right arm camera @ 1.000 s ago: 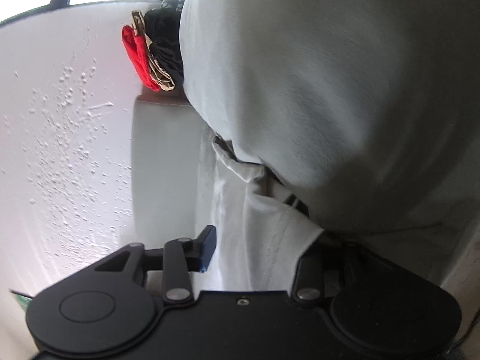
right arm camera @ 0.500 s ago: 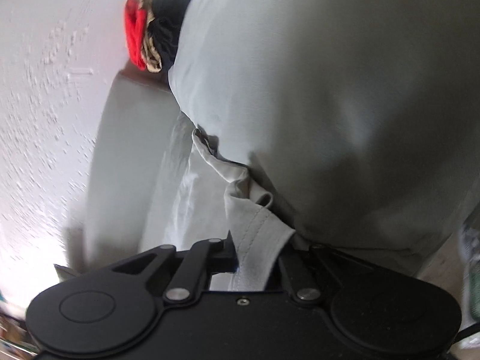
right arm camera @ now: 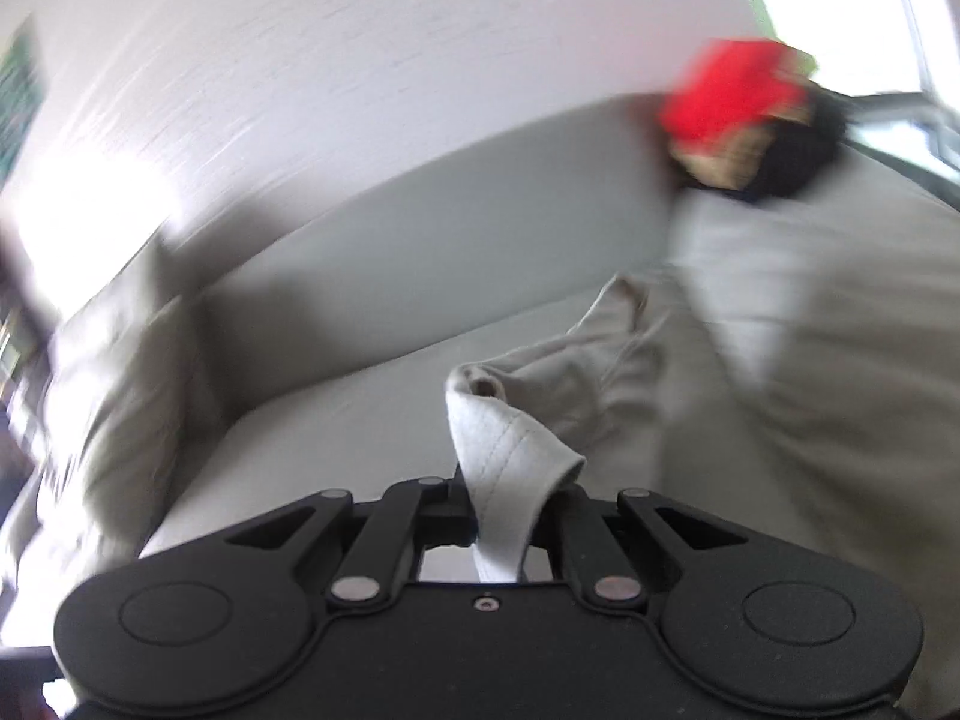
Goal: Fold clothes
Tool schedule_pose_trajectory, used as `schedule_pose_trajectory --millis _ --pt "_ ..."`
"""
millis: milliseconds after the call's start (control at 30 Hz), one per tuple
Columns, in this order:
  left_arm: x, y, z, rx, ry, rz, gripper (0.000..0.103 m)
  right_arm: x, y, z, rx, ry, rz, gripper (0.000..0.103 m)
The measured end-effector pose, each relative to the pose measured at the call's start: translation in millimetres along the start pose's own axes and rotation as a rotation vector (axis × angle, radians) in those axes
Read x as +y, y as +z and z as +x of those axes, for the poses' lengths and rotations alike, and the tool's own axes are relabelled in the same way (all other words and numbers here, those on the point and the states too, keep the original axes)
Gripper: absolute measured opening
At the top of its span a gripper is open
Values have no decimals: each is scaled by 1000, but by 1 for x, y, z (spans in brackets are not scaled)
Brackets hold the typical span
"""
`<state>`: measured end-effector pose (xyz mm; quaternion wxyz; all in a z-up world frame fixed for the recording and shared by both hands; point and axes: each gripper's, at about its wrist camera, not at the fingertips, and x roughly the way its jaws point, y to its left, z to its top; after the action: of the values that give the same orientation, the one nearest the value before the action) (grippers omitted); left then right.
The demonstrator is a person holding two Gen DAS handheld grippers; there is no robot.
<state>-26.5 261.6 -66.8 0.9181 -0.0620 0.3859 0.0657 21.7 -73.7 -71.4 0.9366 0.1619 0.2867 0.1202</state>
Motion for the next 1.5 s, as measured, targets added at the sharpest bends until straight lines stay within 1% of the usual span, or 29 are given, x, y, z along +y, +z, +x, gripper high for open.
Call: schedule_pose_trajectory --millis 100,167,200,300,367,467,667,700,867,967,1067,1333,1433,1467,1500 --pt "7 1 1 -3 -5 -46 39 54 -23 32 95 70 -121 4" --pt "11 1 1 -1 -13 -66 39 80 -47 60 198 97 -185 4" --pt "11 1 1 0 -14 -70 39 88 -60 73 266 101 -198 4" --pt "13 -1 0 -2 -12 -72 39 89 -85 97 378 86 -163 4" --pt "14 -3 -2 -15 -4 -69 39 88 -90 91 384 92 -129 4" --pt "21 -3 -2 -29 -11 -86 39 78 -78 83 387 133 4 4" --pt "32 -2 1 -20 -51 -174 39 72 -52 68 349 201 169 4" --pt "32 -2 1 -21 -52 -182 38 74 -48 69 349 205 173 4" --pt "34 -2 -1 -32 -45 -213 38 85 -47 66 340 211 140 4" --pt "34 -3 -2 -35 -38 -229 38 88 -46 57 292 222 108 3" --pt "34 -3 -2 -33 -36 -242 38 90 -43 53 264 224 53 3" --pt "30 -3 -4 -45 -26 -258 38 91 -50 50 296 263 -9 3" --pt "29 -3 -4 -46 -18 -254 38 96 -54 57 337 265 -50 3" --pt "29 -3 -4 -47 -14 -254 38 97 -55 61 360 265 -73 7" --pt "29 -3 -4 -49 -11 -255 38 95 -55 62 383 299 -73 9"
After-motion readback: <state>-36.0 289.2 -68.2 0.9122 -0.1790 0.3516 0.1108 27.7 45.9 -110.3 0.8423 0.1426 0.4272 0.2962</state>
